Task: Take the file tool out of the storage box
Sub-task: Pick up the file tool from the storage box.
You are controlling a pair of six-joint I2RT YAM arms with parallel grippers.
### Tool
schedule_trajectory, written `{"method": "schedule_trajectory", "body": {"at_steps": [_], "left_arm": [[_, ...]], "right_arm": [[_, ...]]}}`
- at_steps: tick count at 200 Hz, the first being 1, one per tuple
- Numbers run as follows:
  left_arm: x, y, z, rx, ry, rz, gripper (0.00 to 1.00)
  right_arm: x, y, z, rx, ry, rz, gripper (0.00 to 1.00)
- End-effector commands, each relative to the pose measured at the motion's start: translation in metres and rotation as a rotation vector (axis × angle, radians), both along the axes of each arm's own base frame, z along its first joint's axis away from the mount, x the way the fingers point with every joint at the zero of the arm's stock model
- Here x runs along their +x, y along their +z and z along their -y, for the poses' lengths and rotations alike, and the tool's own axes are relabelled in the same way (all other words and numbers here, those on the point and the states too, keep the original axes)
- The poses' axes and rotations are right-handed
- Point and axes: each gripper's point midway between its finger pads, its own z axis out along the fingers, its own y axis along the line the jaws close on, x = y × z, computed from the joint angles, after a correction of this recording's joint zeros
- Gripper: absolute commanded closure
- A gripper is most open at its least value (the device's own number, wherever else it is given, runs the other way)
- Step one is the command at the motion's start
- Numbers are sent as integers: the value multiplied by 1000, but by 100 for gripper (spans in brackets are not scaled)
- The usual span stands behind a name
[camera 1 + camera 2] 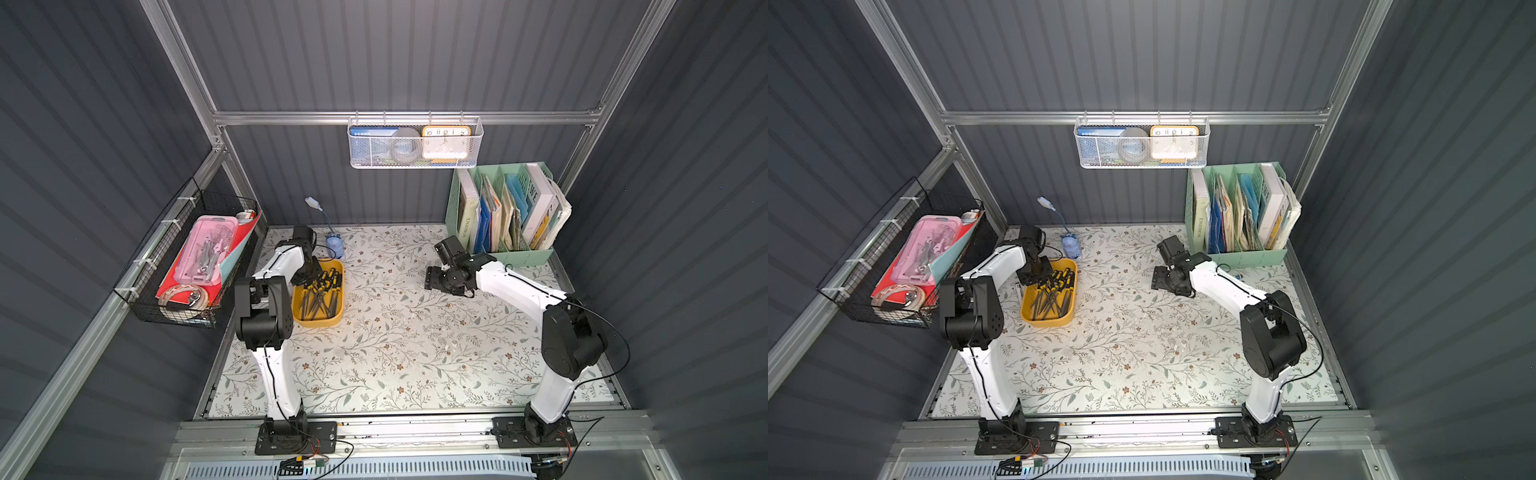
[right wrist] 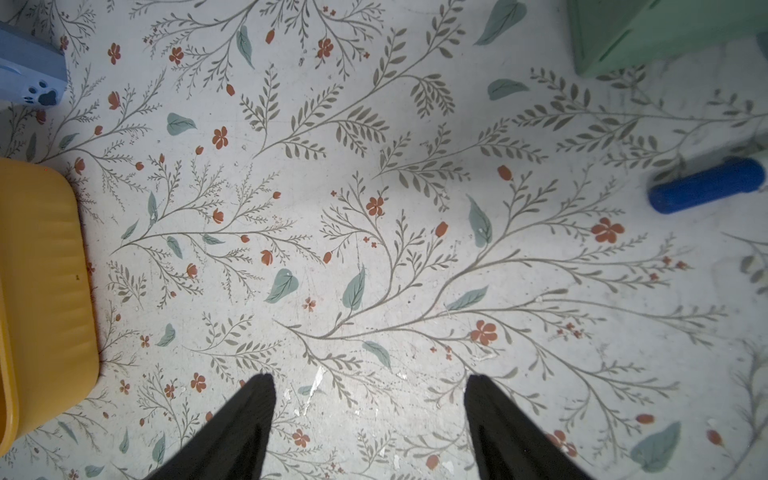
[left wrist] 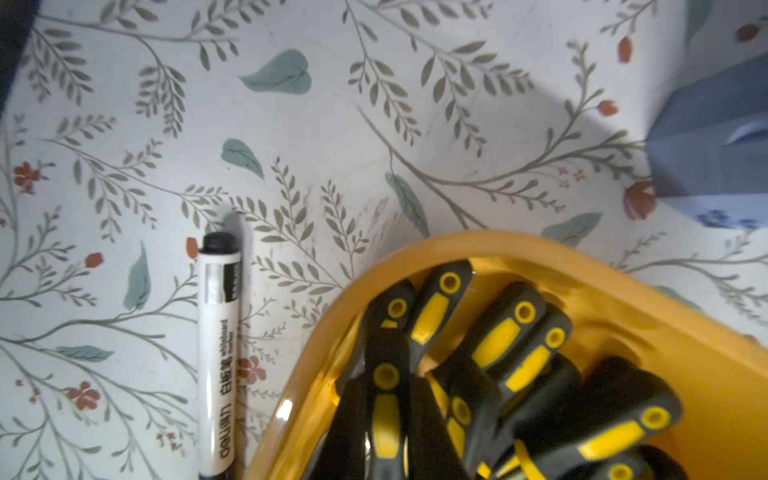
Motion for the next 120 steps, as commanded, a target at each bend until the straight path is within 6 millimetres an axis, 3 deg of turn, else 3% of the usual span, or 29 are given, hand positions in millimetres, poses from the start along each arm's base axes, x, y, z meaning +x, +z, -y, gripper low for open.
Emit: {"method": "schedule_trajectory", "body": {"at_steps": [1,17,33,61,86,120], "left_arm": [[3,56,3,14,-46,56,100],[7,80,17,-5,-104,93,100],[8,92,40,-23,-162,95,100],[11,101,104,-65,-273,123,100],[10,87,155,-115,-323,149,100],[8,56,185,-115,-339,140,100]], "right_arm": [[1,4,4,-12,-11,11,23],[3,4,3,-7,-14,16,23],[3,6,3,-2,-22,19,22],[2,6,6,-3,-35,21,23],[-1,6,9,-4,-42,23,23],[-3,3,10,-9,-40,14,23]]}}
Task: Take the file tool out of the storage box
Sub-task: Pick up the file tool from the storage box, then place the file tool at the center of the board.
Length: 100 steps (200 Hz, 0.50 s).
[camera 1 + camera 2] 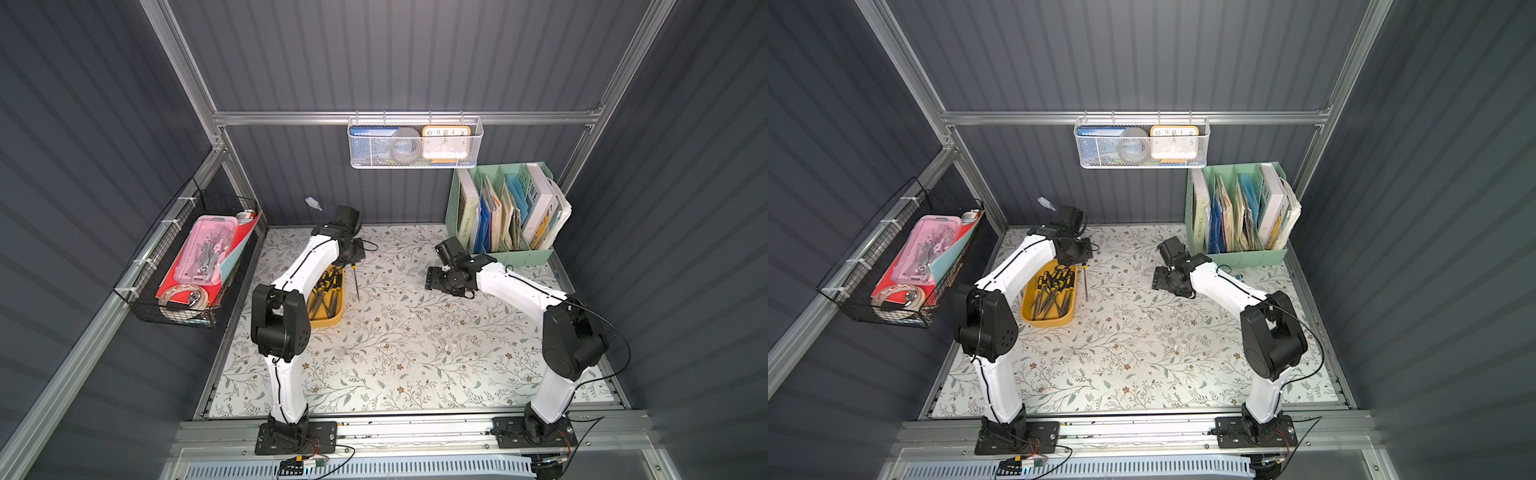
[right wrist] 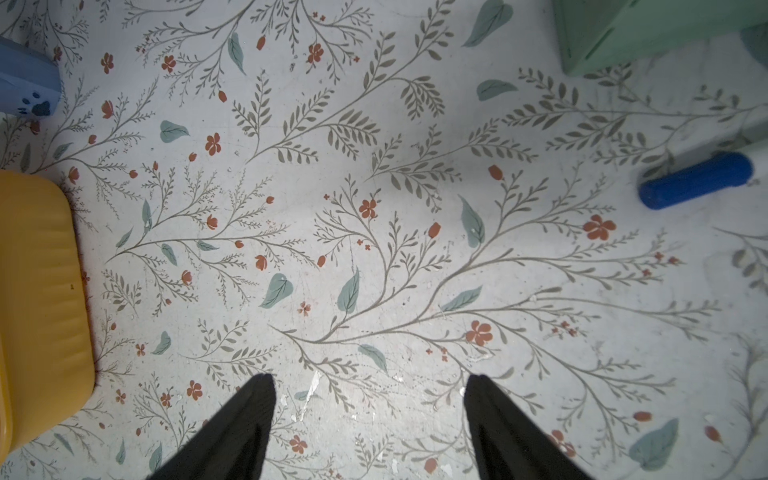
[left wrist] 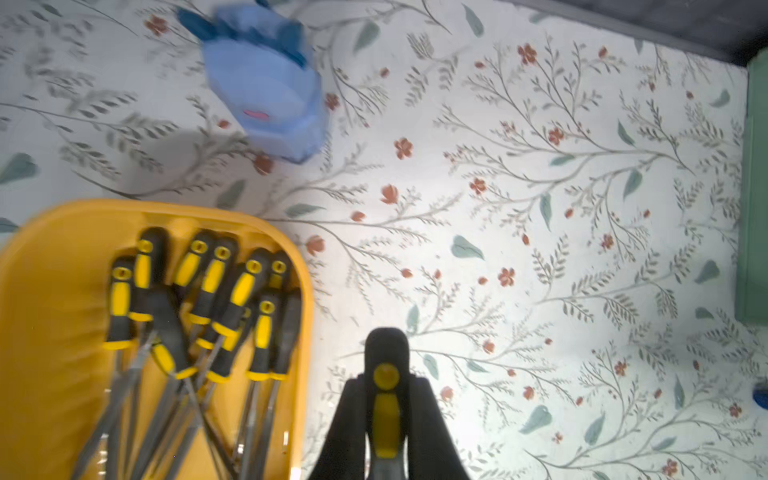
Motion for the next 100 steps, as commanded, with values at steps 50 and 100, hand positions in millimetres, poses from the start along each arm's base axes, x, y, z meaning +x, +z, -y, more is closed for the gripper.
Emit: {"method": "schedule_trajectory", "body": {"at_steps": [50,100], "left_arm": [[-5,-70,6,25,50,-70,100],[-9,-105,7,59,49,-123,100]], "right_arm": [[-4,2,8,-14,-5,-6,23],[-6,-4,13,-17,-9,-20,23]]}}
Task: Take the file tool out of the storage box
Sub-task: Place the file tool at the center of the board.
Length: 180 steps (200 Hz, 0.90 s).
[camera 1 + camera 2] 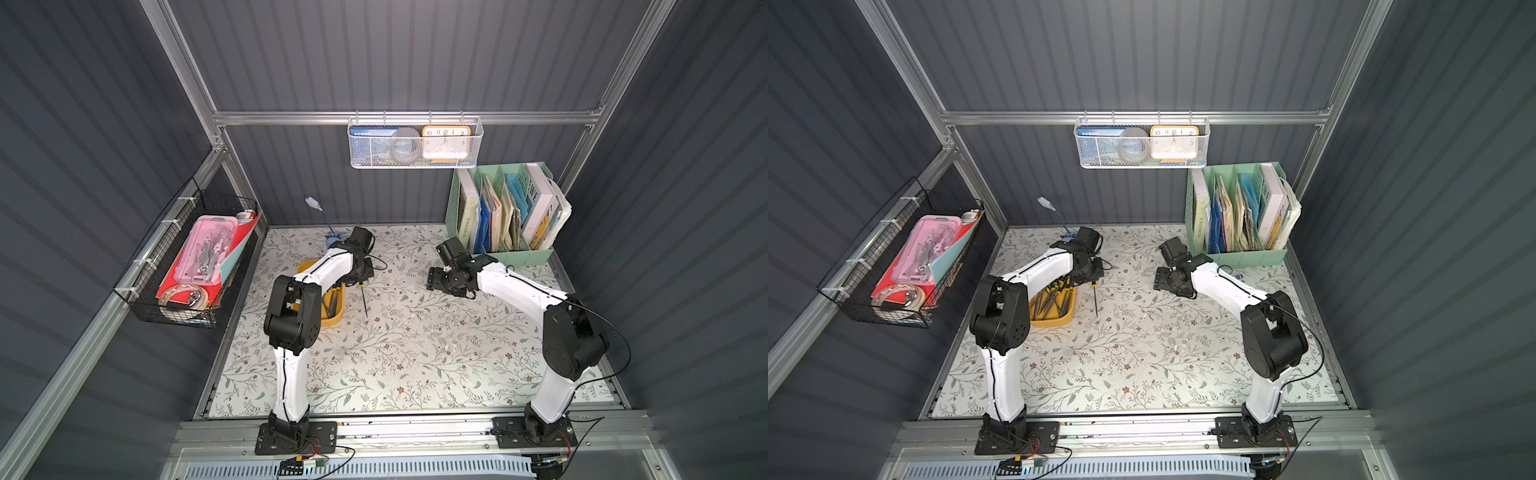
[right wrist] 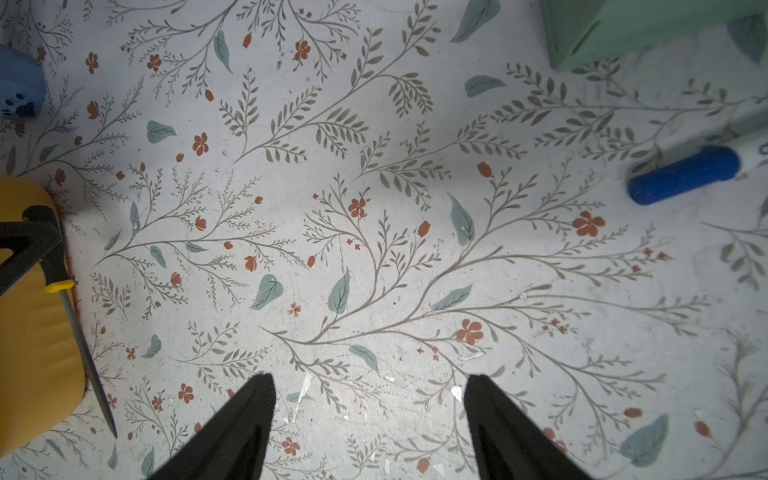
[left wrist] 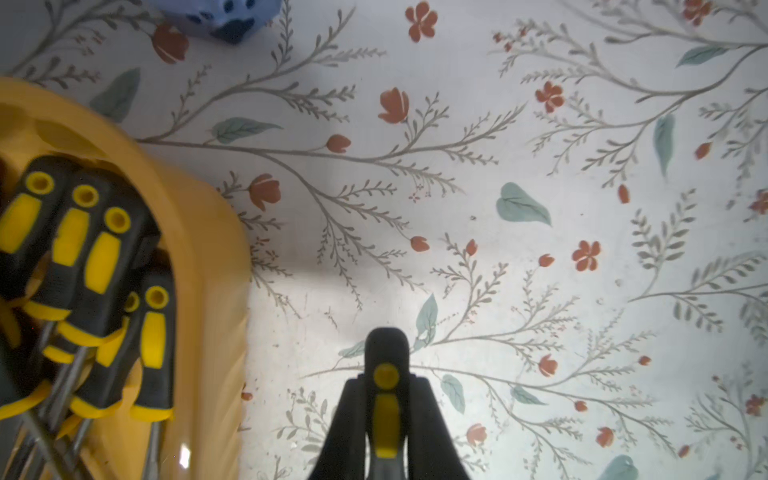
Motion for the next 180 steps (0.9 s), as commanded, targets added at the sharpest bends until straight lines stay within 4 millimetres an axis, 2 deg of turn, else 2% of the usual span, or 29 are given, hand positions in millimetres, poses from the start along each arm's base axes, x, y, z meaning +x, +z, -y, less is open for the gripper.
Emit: {"method": "schedule_trajectory", "body": {"at_steps": [1,59,73,106,126,145,159,170,180], "left_arm": [[0,-18,-1,25,18,-19,100],[3,-38,-6,69,23,-40,100],[4,-42,-6,76,20,-50,94],[7,-38,-5,77,16,-43,70],[11,-27,-3,69,6,-23,59],[15,-9,-2,63,3,3,50],[20,13,0,54,4,36,48],[23,40,0,43,12,70,48],[23,63,-9,62,36,105,48]], "right_arm": [[-6,0,7,-10,2,-9,23],[-8,-4,12,-11,-6,-22,22],[-7,-5,13,-9,-9,-25,22],[-6,-5,14,-6,-11,-25,22],[-6,-5,13,-2,-10,-23,22],[-5,-4,12,1,-10,-21,22],[-3,-3,11,5,-10,-15,22],[-3,-3,10,9,-7,-12,22],[-1,-2,10,13,-5,-9,22]]}}
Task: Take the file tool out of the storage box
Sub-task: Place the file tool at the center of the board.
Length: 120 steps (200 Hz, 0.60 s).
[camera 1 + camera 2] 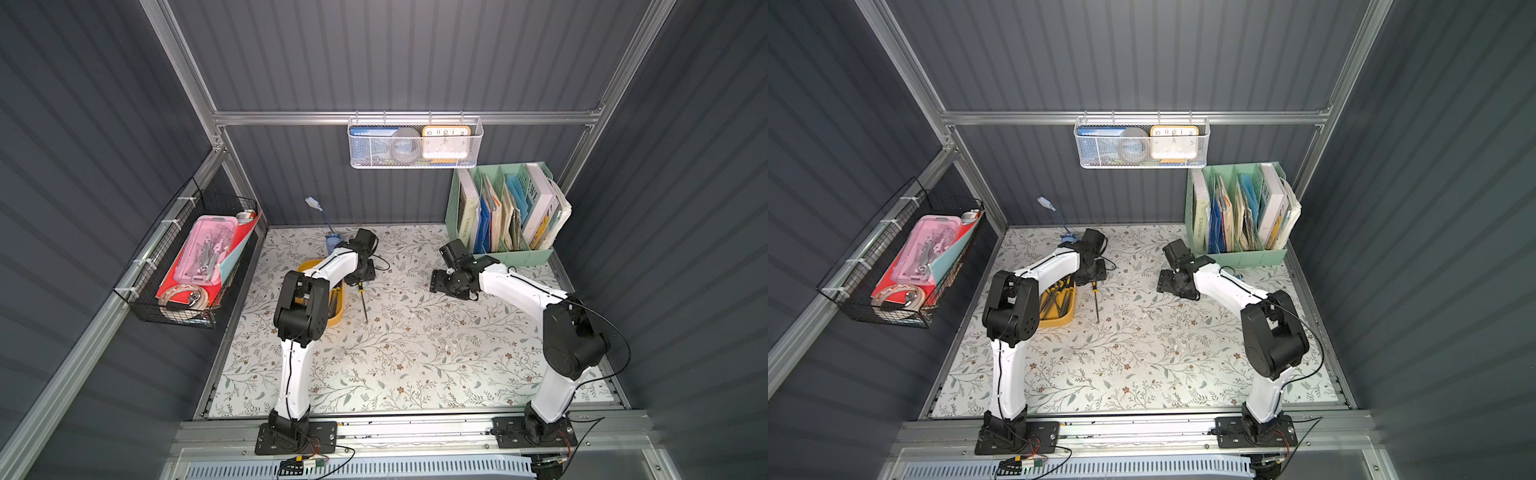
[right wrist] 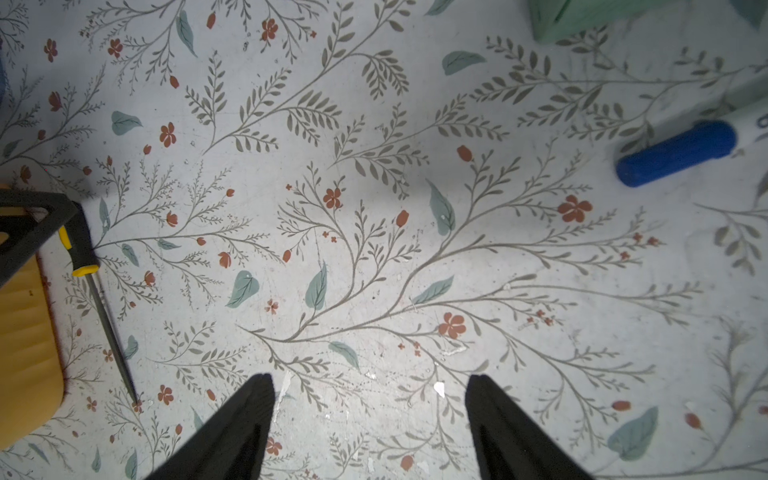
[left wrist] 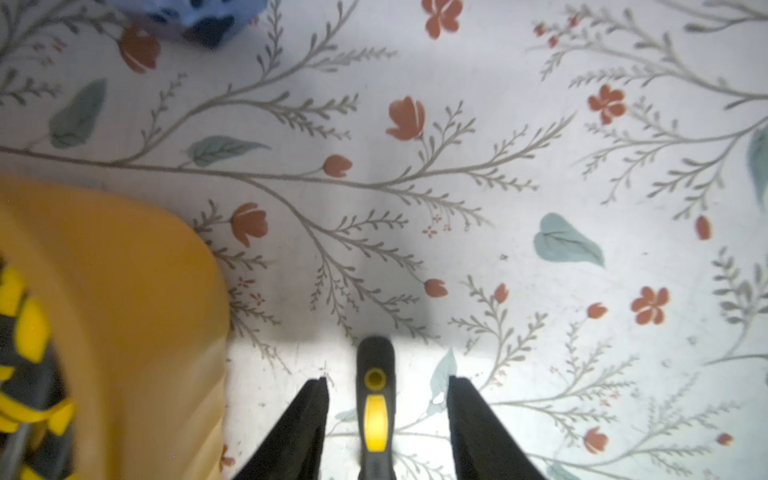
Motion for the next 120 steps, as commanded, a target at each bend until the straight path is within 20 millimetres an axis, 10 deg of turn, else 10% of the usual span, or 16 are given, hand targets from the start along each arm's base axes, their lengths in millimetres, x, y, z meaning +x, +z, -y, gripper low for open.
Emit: {"method": "schedule_trajectory", "body": {"at_steps": [1,66,120], "left_arm": [[2,74,-10,13,25,103,48],[-25,89,-122,2,214,75,57],[-25,62,-159,-45,254,52,57]], "right_arm": [[2,7,0,9,8,21,22],[1,3,-4,16,28,11,22],[1,-1,-3,8,35,3,22]]}}
